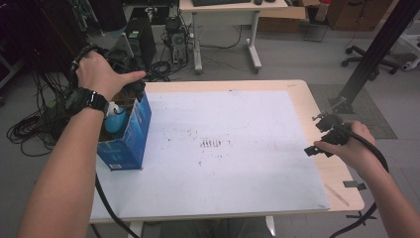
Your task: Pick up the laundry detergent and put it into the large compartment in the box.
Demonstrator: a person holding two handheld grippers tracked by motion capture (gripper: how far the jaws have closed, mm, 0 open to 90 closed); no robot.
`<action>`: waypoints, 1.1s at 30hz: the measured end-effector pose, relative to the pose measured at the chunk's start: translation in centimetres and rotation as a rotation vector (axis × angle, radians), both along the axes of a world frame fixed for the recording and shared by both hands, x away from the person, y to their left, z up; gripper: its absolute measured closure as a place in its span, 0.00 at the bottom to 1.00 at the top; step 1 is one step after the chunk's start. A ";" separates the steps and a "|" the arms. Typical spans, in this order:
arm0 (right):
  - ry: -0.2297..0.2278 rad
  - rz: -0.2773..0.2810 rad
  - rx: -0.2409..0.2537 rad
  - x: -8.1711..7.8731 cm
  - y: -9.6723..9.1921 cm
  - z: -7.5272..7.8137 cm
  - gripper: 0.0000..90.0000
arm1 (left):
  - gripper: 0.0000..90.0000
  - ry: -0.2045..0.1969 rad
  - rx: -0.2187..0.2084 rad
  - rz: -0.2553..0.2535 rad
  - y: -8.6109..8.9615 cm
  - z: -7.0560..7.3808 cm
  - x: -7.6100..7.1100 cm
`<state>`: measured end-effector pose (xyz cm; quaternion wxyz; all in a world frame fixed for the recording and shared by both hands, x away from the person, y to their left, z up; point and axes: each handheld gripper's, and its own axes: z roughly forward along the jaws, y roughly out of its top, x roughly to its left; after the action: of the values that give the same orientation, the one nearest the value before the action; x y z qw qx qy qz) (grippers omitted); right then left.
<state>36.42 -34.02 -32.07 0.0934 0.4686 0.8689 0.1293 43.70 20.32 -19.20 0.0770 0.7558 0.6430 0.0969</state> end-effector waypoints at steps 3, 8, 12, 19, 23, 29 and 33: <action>-0.001 0.001 0.001 0.0 0.0 0.0 0.21 | 0.16 0.000 0.000 -0.017 -0.6 -0.1 0.0; -0.001 0.001 0.000 0.0 0.0 0.0 0.21 | 0.16 0.006 0.005 -0.051 -1.5 -0.2 0.1; -0.001 0.001 0.000 -0.1 0.0 0.1 0.21 | 0.16 0.010 0.008 -0.070 -2.2 -0.4 0.1; -0.001 0.001 0.000 -0.1 -0.2 0.0 0.21 | 0.16 0.013 0.007 -0.109 -3.8 -0.8 0.2; -0.001 0.000 0.000 -0.2 -0.3 0.0 0.21 | 0.16 0.014 0.006 -0.128 -4.7 -0.9 0.3; -0.002 -0.001 0.002 -0.3 -0.4 0.0 0.21 | 0.16 0.015 -0.003 -0.156 -5.9 -1.2 0.3; -0.001 -0.002 0.001 -0.4 -0.4 0.0 0.21 | 0.16 0.012 -0.008 -0.183 -6.8 -1.3 0.2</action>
<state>36.07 -34.47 -32.06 0.0940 0.4695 0.8683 0.1297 43.94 13.50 -20.52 0.0845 0.8117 0.5720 0.0822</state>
